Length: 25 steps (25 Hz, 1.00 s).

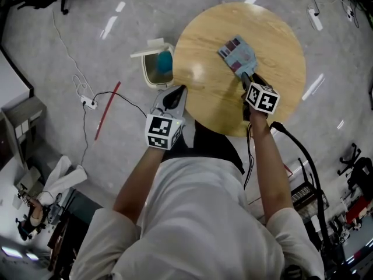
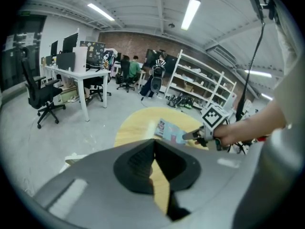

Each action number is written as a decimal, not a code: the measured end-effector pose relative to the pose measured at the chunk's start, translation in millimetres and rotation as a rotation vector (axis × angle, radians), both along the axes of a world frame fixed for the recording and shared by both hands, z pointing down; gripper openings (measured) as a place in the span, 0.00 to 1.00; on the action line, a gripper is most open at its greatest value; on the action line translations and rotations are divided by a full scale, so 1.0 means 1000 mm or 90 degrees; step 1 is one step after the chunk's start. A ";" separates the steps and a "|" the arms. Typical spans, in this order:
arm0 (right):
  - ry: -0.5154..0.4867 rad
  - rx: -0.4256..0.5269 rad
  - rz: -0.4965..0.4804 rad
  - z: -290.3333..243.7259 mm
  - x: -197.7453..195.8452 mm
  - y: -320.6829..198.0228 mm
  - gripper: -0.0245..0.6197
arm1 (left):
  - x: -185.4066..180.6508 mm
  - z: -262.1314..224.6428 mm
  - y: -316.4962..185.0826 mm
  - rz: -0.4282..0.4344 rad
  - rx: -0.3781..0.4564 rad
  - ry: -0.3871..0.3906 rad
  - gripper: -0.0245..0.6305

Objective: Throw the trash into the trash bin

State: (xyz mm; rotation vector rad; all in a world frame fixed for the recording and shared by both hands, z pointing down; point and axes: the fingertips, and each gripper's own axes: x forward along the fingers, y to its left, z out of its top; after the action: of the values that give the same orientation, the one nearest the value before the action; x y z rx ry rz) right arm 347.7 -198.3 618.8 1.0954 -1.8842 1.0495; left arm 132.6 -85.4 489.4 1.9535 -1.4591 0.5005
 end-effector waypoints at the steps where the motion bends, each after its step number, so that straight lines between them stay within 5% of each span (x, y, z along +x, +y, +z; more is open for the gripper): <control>1: -0.001 -0.003 0.000 0.002 -0.001 0.000 0.33 | -0.001 0.002 0.000 -0.002 -0.001 0.000 0.05; 6: 0.000 -0.009 0.004 0.009 -0.009 -0.003 0.32 | -0.005 0.007 0.002 -0.011 -0.004 0.002 0.05; 16: 0.015 0.016 0.017 0.009 -0.002 -0.015 0.06 | -0.010 0.015 0.010 -0.028 -0.013 0.001 0.05; 25: -0.036 0.055 0.007 -0.016 -0.012 -0.015 0.04 | -0.014 0.011 0.017 -0.032 -0.006 -0.002 0.05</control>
State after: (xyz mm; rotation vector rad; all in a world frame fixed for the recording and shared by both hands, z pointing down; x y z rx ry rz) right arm 335.4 -213.8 603.0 1.1377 -1.9865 1.0221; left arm 118.8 -68.1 500.3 1.9039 -1.5007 0.4872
